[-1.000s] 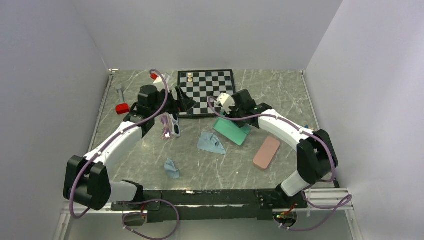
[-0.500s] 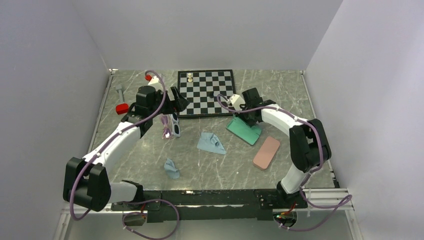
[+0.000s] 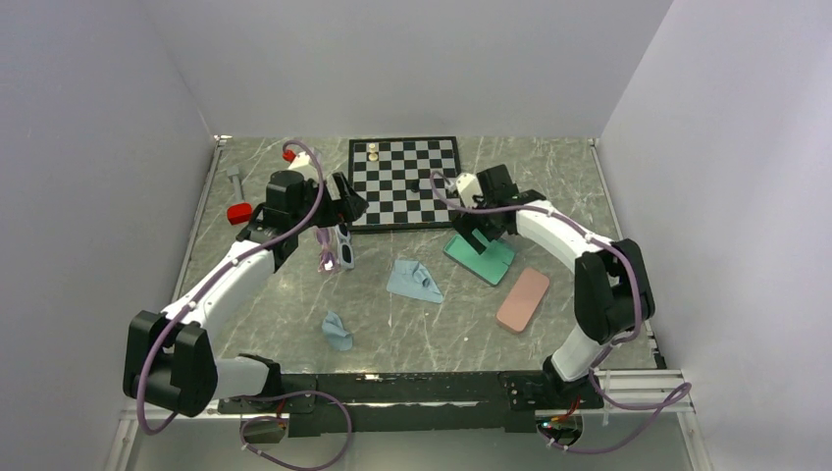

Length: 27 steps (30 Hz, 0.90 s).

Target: Organize the sunglasses

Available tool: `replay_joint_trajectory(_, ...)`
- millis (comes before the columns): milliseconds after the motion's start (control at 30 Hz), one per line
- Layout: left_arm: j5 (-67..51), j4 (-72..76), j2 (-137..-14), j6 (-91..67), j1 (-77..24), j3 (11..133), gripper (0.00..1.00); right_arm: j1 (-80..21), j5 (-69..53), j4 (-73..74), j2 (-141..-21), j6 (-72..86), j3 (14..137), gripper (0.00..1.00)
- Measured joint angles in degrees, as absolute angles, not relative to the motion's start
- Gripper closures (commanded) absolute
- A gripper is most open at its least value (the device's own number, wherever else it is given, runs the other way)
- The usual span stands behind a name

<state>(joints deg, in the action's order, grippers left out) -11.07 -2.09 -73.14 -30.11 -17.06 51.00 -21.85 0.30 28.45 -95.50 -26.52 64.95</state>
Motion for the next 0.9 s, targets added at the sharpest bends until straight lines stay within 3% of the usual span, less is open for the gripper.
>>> replay_joint_trajectory(133,-10.6,-2.3,-72.1,-30.0,-17.1,50.7,0.01,-21.9,6.1,30.3,-91.8,-18.2,71.2,0.00)
replay_joint_trajectory(267,-9.9,-2.8,-69.9,-30.0,-17.1,50.2,0.01,-22.0,14.9,22.5,-82.1,-9.1,73.3,0.00)
replay_joint_trajectory(500,-9.7,-2.8,-65.4,-29.6,-17.1,49.0,0.01,-21.8,10.4,1.6,-59.5,-6.7,57.5,0.00)
replay_joint_trajectory(900,-10.6,-3.6,-62.7,-30.7,-17.1,48.2,0.01,-21.8,23.2,12.2,-68.1,8.6,63.0,0.00)
